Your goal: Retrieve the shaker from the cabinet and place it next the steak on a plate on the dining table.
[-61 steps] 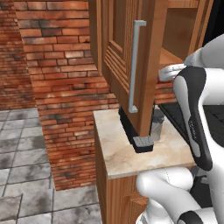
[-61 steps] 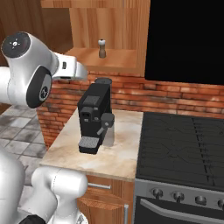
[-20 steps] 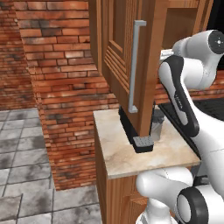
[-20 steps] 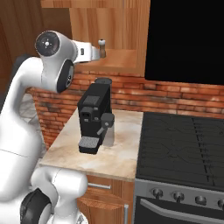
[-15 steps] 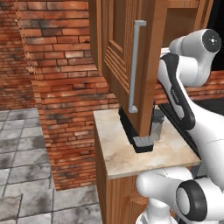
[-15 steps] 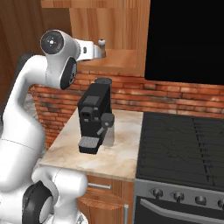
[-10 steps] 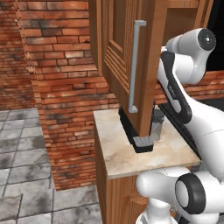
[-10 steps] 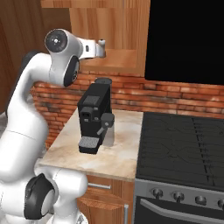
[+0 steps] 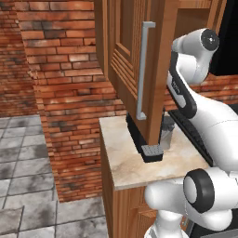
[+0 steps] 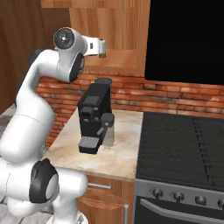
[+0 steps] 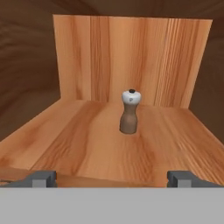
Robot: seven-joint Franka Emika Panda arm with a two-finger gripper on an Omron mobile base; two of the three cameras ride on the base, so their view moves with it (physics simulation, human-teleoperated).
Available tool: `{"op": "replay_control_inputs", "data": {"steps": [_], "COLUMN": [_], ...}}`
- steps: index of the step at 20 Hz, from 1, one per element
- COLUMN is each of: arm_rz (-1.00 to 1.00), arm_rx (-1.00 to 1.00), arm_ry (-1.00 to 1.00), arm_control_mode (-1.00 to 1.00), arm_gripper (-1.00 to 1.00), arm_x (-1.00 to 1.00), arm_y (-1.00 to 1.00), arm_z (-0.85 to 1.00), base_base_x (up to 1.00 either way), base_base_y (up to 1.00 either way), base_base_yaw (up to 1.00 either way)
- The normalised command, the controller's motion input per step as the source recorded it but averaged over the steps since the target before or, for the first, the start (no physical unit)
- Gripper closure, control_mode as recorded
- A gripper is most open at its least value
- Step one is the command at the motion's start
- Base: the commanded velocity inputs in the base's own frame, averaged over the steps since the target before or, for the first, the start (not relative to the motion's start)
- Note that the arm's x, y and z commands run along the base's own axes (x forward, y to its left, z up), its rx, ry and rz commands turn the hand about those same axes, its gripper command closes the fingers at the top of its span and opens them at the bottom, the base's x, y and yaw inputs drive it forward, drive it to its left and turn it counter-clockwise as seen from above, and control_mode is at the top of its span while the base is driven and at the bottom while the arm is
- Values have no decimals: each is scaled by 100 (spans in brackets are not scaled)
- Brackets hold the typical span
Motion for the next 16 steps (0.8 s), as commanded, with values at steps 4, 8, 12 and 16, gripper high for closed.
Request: {"op": "replay_control_inputs", "data": {"steps": [4, 8, 12, 16], "arm_rz": [1, 2, 1, 1], "arm_rx": [0, 0, 0, 0], "arm_ry": [0, 0, 0, 0], "arm_control_mode": [-100, -100, -100, -100], "arm_gripper": [-100, -100, -100, -100], "arm_x": [32, 32, 35, 31], "arm_y": [0, 0, 0, 0], "arm_z": [0, 0, 0, 0], "base_base_x": [0, 0, 0, 0], "base_base_y": [0, 0, 0, 0], "base_base_yaw": [0, 0, 0, 0]}}
